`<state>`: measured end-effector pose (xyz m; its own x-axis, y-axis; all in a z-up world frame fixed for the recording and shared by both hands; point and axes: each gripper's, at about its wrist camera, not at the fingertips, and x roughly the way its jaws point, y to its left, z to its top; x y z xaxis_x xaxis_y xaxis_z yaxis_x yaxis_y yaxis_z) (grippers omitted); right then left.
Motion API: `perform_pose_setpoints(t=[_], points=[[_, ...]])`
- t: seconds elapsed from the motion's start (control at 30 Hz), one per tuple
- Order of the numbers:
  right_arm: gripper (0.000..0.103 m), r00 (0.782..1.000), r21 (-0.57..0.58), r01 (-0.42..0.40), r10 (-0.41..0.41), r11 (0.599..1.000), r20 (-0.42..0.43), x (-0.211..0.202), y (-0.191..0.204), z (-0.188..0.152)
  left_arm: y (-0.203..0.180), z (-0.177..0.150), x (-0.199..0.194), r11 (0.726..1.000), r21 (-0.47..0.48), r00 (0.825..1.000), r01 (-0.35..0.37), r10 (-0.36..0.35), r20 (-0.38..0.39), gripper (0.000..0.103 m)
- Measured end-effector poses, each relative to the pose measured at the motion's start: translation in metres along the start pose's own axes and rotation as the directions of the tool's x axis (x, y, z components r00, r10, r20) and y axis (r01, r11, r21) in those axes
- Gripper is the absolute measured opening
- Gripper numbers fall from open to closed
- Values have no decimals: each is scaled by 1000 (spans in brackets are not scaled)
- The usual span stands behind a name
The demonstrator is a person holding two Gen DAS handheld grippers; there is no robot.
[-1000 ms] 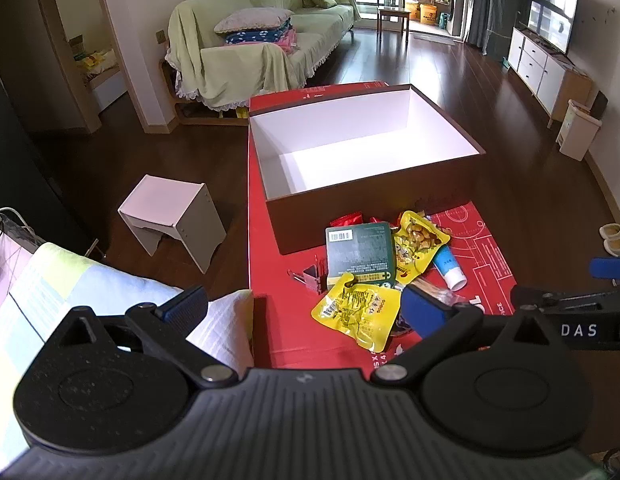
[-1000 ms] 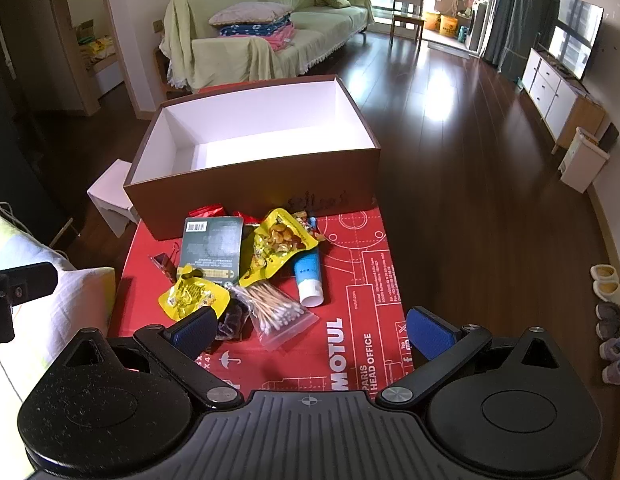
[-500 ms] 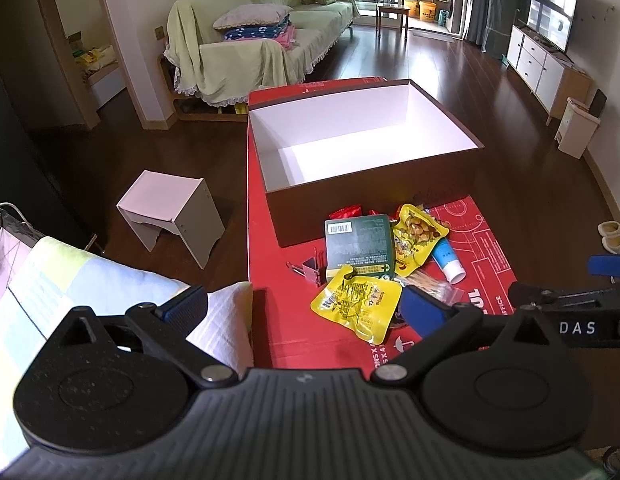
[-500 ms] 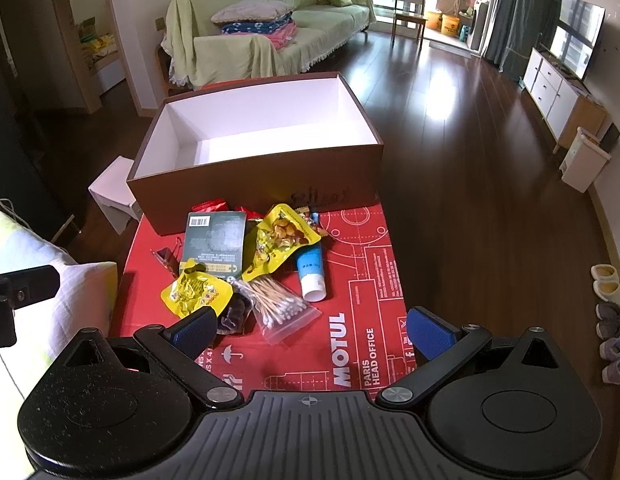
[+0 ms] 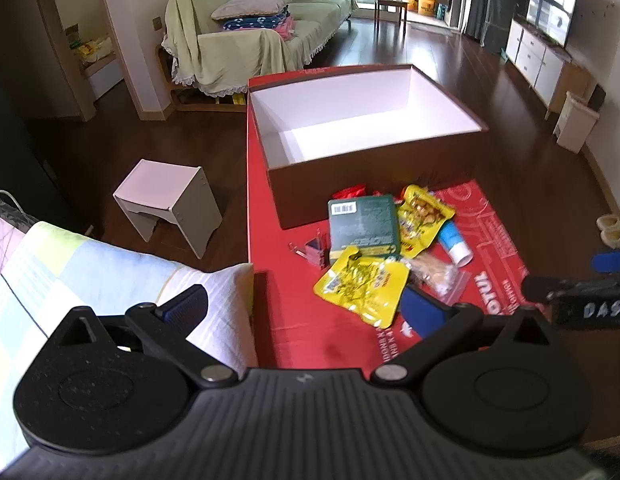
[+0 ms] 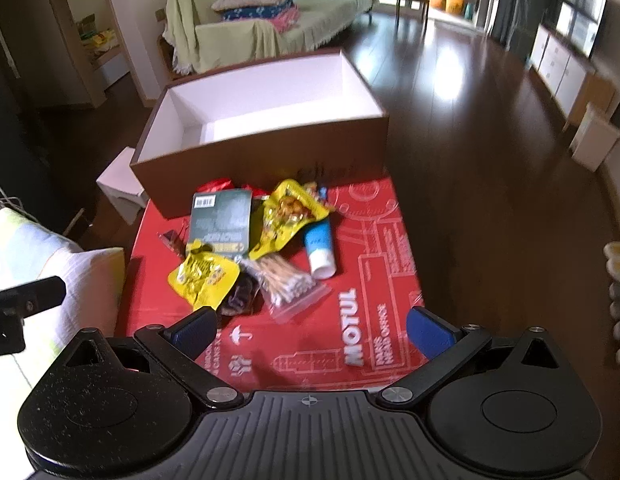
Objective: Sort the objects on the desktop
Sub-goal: 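Reach the left tool to the pink binder clip while the right tool reaches the blue tube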
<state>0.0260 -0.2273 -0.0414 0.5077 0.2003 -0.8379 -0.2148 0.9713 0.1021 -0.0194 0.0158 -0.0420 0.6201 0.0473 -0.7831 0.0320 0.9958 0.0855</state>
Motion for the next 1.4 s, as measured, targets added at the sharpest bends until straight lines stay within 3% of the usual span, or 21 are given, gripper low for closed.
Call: perform_pose_setpoints(t=[0.13,0.33,0.53,0.87,1.0,1.4], points=[[103,1000,31,-14,15,999,-19,12,-11,-4,-3,-10,15,999,50,1000,-18,19,-21,100],[103,1000,37,-4,4,999,6,26,-26,-5,-7,-18,33,997,79,998,26,-21,-55,97],[103,1000,46,-9,9,999,-7,42,-39,0,-2,-11,50,999,21,996,46,-44,-81,91],[103,998,50,-18,21,999,-59,64,-61,11,-1,8,92,997,-57,989,55,-63,-133,61],[103,998,42,-32,34,999,-58,72,-67,19,-5,14,108,996,-55,984,66,-74,-159,40],[103,984,63,-111,118,992,-134,109,-77,37,2,27,156,986,-152,975,62,-92,-200,32]])
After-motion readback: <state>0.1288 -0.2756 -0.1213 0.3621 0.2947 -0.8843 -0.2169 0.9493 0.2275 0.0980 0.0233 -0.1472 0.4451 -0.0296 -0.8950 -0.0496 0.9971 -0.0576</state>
